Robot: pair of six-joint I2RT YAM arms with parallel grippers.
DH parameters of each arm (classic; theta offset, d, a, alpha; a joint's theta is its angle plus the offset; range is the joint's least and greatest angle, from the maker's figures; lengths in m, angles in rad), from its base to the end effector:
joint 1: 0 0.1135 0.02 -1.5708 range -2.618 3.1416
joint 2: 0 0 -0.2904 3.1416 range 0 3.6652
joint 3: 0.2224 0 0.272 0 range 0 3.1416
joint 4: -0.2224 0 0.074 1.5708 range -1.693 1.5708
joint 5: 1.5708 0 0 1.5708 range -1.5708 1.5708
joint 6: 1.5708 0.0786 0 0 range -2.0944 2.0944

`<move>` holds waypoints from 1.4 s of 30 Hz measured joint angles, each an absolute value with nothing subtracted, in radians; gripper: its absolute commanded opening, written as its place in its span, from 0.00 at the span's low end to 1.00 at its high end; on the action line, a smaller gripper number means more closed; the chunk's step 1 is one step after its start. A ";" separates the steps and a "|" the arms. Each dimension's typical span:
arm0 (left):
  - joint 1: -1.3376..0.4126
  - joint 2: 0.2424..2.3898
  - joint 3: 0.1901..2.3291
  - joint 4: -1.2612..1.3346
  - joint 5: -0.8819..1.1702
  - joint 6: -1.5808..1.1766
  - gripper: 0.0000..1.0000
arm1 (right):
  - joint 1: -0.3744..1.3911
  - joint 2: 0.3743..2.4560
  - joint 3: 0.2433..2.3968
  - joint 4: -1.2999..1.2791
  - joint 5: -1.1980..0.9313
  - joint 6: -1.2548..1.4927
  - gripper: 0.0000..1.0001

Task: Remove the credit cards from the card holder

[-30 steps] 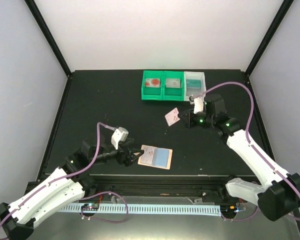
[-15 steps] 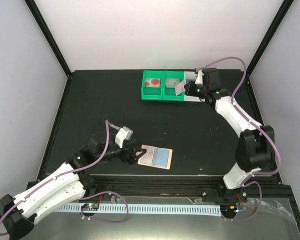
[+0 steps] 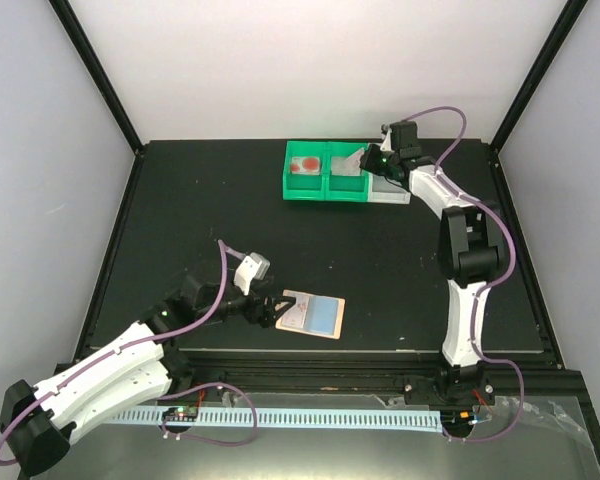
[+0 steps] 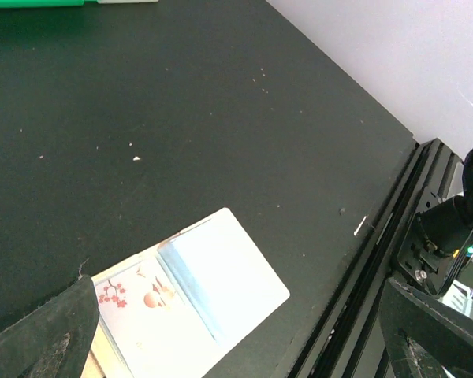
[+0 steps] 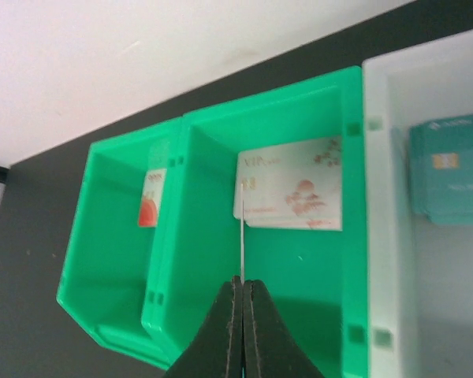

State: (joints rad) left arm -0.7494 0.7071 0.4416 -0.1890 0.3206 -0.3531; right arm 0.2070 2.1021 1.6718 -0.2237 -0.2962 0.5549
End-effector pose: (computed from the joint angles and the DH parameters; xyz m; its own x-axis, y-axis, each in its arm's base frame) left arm 0.1328 -0.1574 0.2252 -0.5968 0.1070 -0.7952 0.6900 0.5744 -0.4405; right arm 0.5352 0.1358 0.2170 -0.7290 0.3618 -0.5810 -0.0461 0.8210 0.5691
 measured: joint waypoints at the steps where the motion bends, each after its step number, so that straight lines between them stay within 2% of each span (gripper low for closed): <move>1: -0.749 0.707 0.442 -0.185 0.319 -0.350 0.99 | 0.207 2.125 1.693 -0.213 -0.305 0.565 0.01; 17: -0.749 0.724 0.427 -0.136 0.314 -0.340 0.99 | 0.207 2.426 2.007 -0.179 -0.369 0.655 0.02; 21: -0.749 0.730 0.427 -0.133 0.314 -0.340 0.99 | 0.207 2.441 2.020 -0.185 -0.370 0.667 0.12; 25: -0.749 0.728 0.427 -0.133 0.314 -0.340 0.99 | 0.207 2.441 2.030 -0.187 -0.365 0.682 0.16; 32: -0.749 0.715 0.425 -0.131 0.287 -0.353 0.99 | 0.207 2.441 2.092 -0.236 -0.353 0.677 0.38; 42: -0.749 0.662 0.368 -0.126 0.089 -0.455 0.99 | 0.206 2.384 2.117 -0.375 -0.331 0.622 0.47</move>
State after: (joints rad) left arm -0.7494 0.6621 0.3683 -0.1257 0.0891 -0.4545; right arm 0.2058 2.3840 2.1170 -0.3748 -0.3309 0.6224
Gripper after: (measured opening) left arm 0.989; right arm 0.453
